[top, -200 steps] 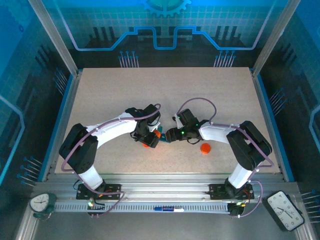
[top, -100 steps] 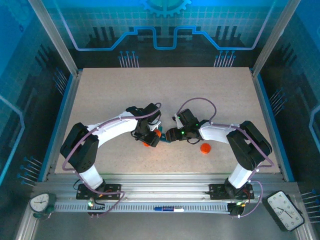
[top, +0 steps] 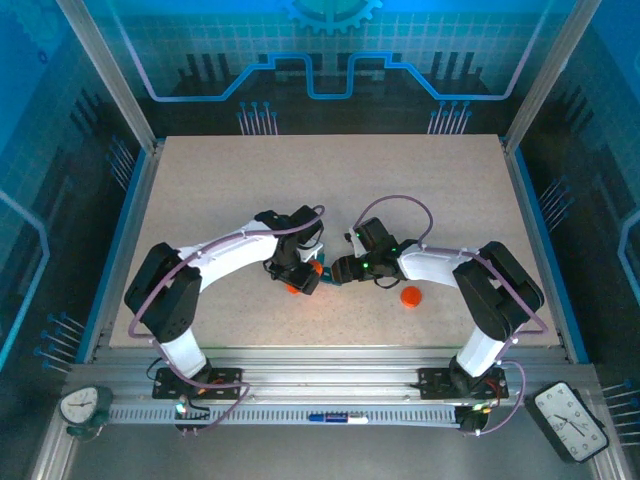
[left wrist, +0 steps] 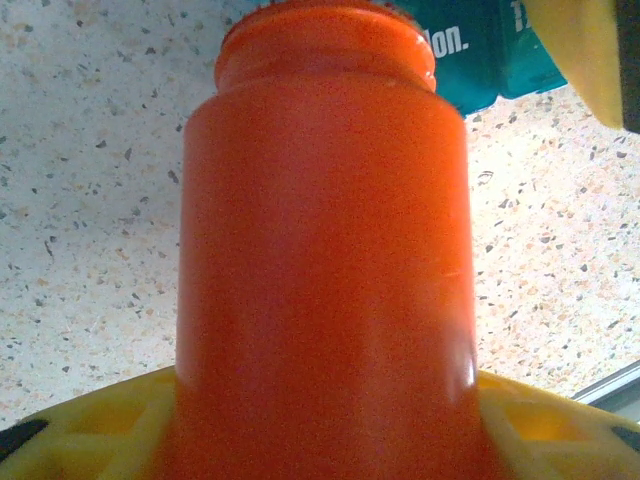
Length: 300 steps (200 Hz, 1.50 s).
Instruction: Sort the pills into containers
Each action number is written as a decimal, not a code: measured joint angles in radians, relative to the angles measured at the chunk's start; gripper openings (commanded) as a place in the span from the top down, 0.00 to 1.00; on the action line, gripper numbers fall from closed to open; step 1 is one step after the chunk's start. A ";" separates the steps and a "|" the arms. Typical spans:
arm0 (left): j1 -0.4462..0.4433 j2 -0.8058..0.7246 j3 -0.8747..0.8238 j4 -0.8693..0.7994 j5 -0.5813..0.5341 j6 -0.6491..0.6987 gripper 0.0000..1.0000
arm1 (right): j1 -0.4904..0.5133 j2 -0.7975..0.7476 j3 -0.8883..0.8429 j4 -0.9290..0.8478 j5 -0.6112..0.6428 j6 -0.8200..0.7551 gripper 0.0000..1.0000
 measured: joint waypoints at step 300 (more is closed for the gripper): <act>0.008 0.069 0.100 -0.088 -0.019 0.053 1.00 | 0.000 0.000 -0.007 0.014 -0.001 0.008 0.34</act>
